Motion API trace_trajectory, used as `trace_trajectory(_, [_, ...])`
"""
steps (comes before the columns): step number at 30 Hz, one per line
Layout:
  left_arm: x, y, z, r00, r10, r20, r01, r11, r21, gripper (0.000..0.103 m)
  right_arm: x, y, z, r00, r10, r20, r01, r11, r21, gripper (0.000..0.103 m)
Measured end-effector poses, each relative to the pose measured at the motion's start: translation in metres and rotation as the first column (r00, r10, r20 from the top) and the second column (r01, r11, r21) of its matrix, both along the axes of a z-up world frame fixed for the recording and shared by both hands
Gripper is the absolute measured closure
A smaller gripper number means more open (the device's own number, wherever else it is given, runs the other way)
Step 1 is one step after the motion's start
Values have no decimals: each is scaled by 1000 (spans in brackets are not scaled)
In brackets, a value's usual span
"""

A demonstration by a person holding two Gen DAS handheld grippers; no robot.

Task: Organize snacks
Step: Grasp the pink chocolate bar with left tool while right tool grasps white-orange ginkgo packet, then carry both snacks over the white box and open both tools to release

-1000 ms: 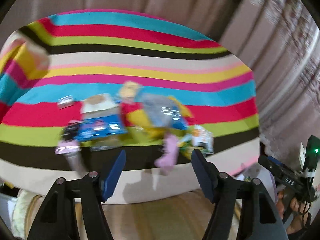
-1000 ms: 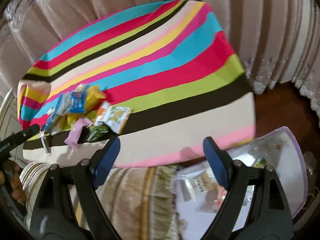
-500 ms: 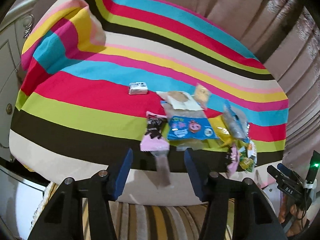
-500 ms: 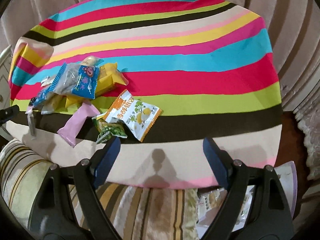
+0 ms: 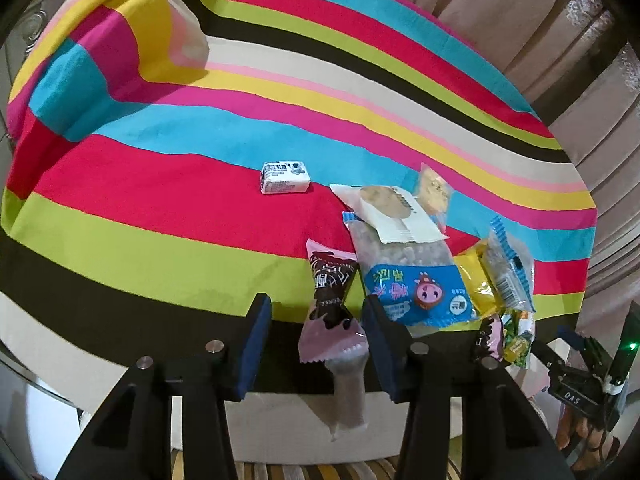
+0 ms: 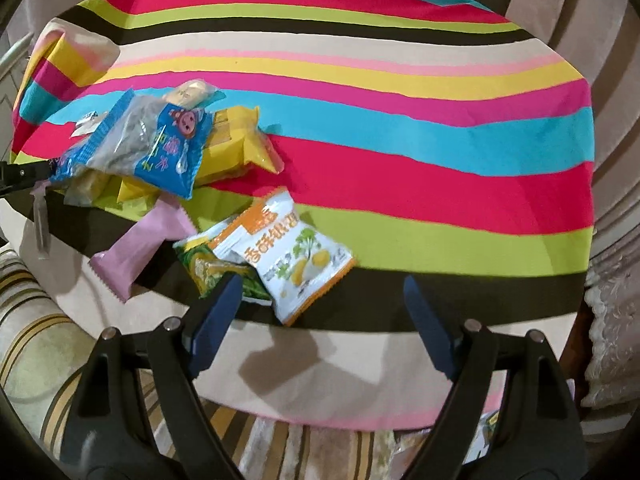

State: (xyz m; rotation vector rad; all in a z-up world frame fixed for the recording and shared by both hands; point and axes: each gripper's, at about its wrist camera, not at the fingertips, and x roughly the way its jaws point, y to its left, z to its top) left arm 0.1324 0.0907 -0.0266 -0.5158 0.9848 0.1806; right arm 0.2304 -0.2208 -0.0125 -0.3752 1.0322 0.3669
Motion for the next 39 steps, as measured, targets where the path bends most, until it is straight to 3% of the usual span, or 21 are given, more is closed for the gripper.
trace_trajectory(8, [12, 1, -12, 999, -20, -30, 20, 1000, -18, 71, 19, 4, -6, 998, 43, -51, -39, 996, 79, 22])
trace_trajectory(11, [15, 2, -14, 999, -23, -35, 22, 999, -25, 76, 29, -2, -13, 991, 61, -123, -38, 982, 183, 30])
trace_trajectory(12, [15, 2, -14, 999, -23, -35, 22, 999, -26, 76, 32, -6, -16, 986, 64, -152, -29, 975, 220, 37])
trace_trajectory(13, [15, 3, -14, 999, -23, -34, 23, 999, -25, 76, 33, -8, -19, 984, 57, -167, -18, 974, 228, 44])
trace_trajectory(15, [14, 2, -14, 999, -24, -33, 23, 1000, -19, 77, 35, -13, -25, 983, 46, -179, -4, 974, 227, 47])
trace_trajectory(17, [14, 2, -15, 999, -24, -32, 23, 1000, -13, 77, 36, -14, -25, 982, 45, -181, -1, 971, 240, 47])
trace_trajectory(23, [13, -2, -12, 999, -25, -34, 26, 999, 24, 78, 34, 0, -27, 988, 65, -137, -42, 985, 166, 47])
trace_trajectory(25, [10, -3, -11, 999, -18, -30, 19, 999, 33, 80, 32, 0, -25, 990, 71, -121, -51, 985, 163, 53])
trace_trajectory(29, [4, -5, -4, 1000, -4, -12, 5, 998, 59, 86, 29, -5, -19, 993, 67, -97, -49, 983, 176, 57])
trace_trajectory(39, [-15, -10, 5, 1000, 19, -7, -19, 998, 62, 89, 13, -30, -3, 997, 21, -75, -4, 975, 220, 58])
